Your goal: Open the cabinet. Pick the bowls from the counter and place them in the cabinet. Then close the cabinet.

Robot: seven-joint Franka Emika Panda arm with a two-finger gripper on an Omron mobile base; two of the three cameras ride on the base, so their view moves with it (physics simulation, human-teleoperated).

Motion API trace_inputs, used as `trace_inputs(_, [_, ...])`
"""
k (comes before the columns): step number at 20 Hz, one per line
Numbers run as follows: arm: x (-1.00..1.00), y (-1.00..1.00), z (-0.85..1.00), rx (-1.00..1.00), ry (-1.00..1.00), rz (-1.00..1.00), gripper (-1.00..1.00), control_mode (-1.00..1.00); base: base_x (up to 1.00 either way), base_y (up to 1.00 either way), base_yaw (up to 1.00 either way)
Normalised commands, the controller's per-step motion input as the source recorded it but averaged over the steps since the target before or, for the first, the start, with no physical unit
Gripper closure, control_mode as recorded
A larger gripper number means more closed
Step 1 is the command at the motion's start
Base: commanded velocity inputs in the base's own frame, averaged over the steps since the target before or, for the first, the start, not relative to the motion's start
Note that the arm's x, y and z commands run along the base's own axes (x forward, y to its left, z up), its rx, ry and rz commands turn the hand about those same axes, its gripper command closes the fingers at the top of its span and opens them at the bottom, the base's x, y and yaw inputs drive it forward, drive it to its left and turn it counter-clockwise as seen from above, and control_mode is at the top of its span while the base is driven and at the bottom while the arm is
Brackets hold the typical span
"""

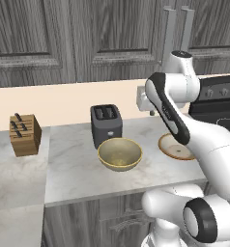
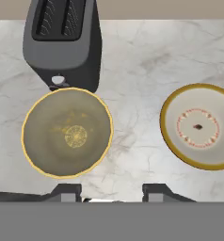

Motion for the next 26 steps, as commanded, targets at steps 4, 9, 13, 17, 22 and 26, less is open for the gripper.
trace_inputs(4, [-0.24, 0.0, 0.0, 0.0, -0.02, 0.0, -1.0, -1.0, 0.0, 0.0, 0.0])
trace_inputs(9, [-0.39, 0.0, 0.1, -0.01, -0.23, 0.0, -1.0, -1.0, 0.0, 0.0, 0.0])
trace_inputs(13, [-0.27, 0.0, 0.38, 0.0, -0.23, 0.0, -1.0, -1.0, 0.0, 0.0, 0.0])
trace_inputs(17, [-0.15, 0.0, 0.43, 0.0, -0.14, 0.0, -1.0, -1.0, 0.0, 0.0, 0.0])
trace_inputs(22, [-0.05, -0.02, 0.48, 0.0, -0.05, 0.0, -1.0, -1.0, 0.0, 0.0, 0.0])
trace_inputs(26, [-0.13, -0.04, 0.51, -0.01, -0.16, 0.0, -1.0, -1.0, 0.0, 0.0, 0.0])
